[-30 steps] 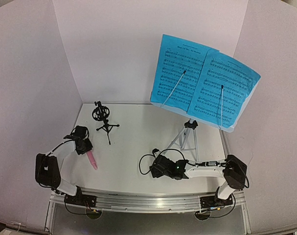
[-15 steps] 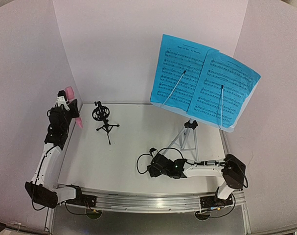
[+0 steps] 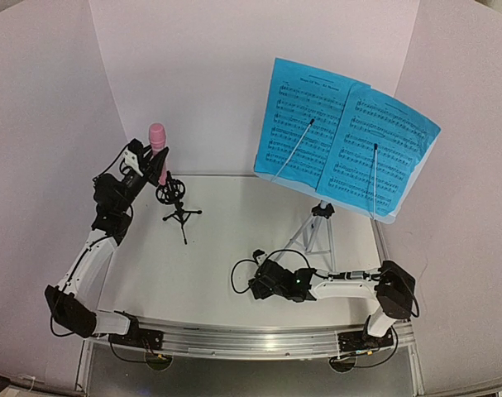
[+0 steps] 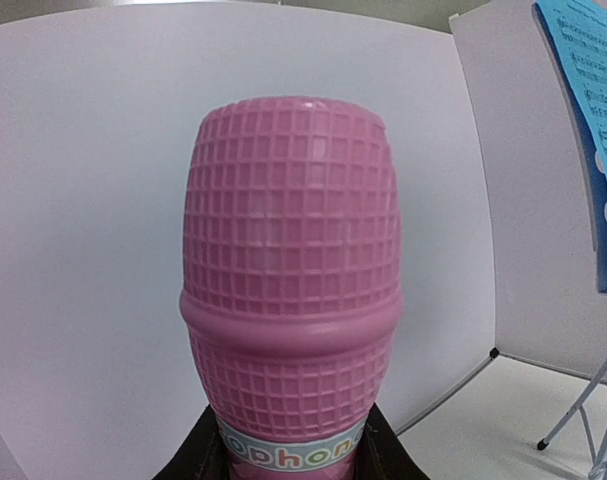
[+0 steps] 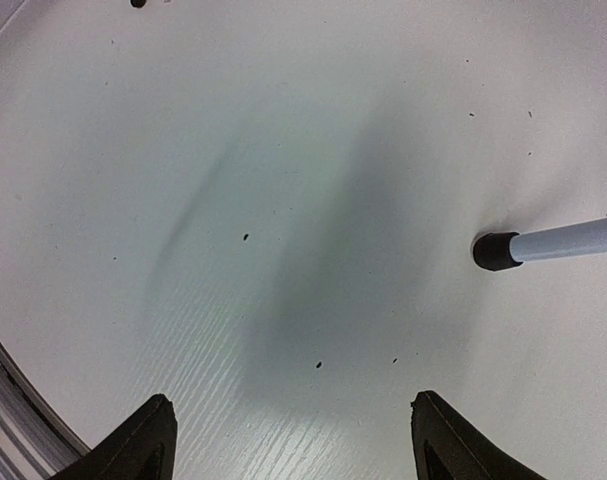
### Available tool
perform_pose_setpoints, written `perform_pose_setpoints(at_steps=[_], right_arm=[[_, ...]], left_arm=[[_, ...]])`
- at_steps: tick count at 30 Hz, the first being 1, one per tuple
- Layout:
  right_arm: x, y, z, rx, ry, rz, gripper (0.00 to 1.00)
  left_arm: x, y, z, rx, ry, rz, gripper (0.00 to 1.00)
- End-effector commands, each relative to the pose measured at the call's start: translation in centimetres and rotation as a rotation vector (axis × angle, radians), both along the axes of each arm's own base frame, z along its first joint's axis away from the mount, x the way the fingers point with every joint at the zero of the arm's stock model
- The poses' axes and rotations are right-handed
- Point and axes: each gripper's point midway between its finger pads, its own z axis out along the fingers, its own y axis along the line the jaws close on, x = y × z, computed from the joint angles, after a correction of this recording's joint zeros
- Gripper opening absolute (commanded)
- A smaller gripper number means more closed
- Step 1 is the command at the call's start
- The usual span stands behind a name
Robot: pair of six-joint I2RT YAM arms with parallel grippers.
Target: Set up the instrument practice props
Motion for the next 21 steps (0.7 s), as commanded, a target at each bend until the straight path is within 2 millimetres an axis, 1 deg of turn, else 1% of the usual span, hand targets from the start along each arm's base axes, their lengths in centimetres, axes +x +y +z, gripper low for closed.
perform_pose_setpoints(at_steps=[1,3,6,11,15,21], right_arm=[[0.4,0.4,1.9,0.05,-0.025,-0.008,0.78],[0.4,0.6,2.1,0.052,-0.028,0.001,0.79],[0.4,0.6,2.6,0.058,-0.035,0.005,0.78],[0.5,-0.2,3.0,0.063,-0.051,-0.021,0.79],[0.5,-0.2,3.4,0.066,-0.06,-0.013,0.79],[0.6,0.1,4.4,0.077,-0.077,0.006,0.79]], left_arm=[[-0.8,0.4,4.0,-0.092,-0.129,-0.022,0.0],[-0.3,0.2,3.6,-0.123,-0.105,-0.034,0.0],[0.6,0.4,2.4,-0.171,-0.027,-0.037,0.0],[0.9,1.1,-0.6,-0.184,0.056,0.003,0.0],[1.2,1.2,-2.2,-0.17,0.059,0.024,0.0],[2.2,1.8,-5.4,-0.183,0.081,0.071,0.0]])
